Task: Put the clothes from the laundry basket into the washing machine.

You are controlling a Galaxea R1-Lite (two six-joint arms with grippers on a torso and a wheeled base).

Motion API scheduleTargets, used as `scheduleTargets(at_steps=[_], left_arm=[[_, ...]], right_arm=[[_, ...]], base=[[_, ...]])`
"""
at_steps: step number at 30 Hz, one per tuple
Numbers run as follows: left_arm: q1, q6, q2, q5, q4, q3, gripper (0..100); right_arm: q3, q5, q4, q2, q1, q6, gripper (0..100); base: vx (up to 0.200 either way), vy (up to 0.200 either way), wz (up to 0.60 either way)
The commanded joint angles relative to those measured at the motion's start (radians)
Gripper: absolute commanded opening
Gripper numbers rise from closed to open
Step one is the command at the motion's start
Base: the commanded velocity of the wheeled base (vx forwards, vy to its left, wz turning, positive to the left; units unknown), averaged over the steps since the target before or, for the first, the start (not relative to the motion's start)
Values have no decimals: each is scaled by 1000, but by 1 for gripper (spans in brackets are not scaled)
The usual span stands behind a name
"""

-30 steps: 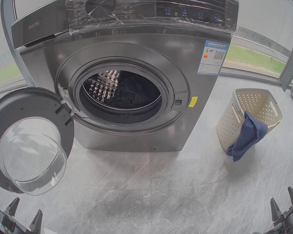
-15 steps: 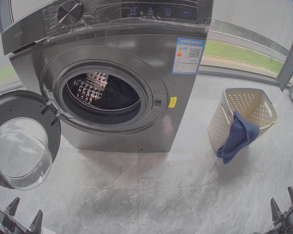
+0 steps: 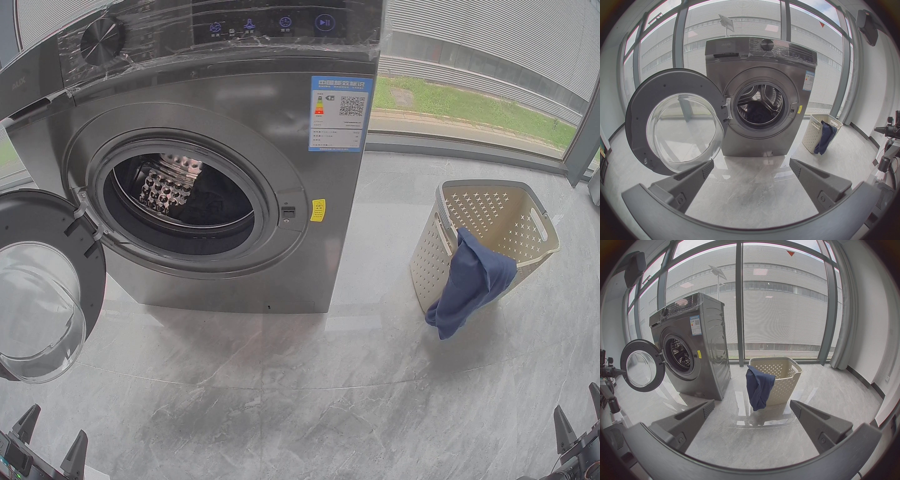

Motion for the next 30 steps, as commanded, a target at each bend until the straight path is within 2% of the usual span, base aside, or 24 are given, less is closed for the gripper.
scheduleTargets(at_steps=[1,13,15,19,28,30], left_arm=[[0,-1,4,0,0,18,100],[-1,-2,4,0,0,18,100],[-1,-11,4,-1,0,18,100],[-1,-11,4,-1,0,18,100],[-1,-11,4,-1,1,18,100],[-1,-11,4,-1,1,18,100]], right_arm=[[18,1,0,-11,1,0,100],[18,1,0,-11,0,0,100],[18,-1,0,-11,0,0,100],[18,1,0,-11,0,0,100],[18,1,0,-11,0,0,100],[18,1,0,-11,0,0,100]], base=[[0,-200,0],[0,-200,0],[0,0,0],[0,0,0],[200,0,0],[0,0,0]])
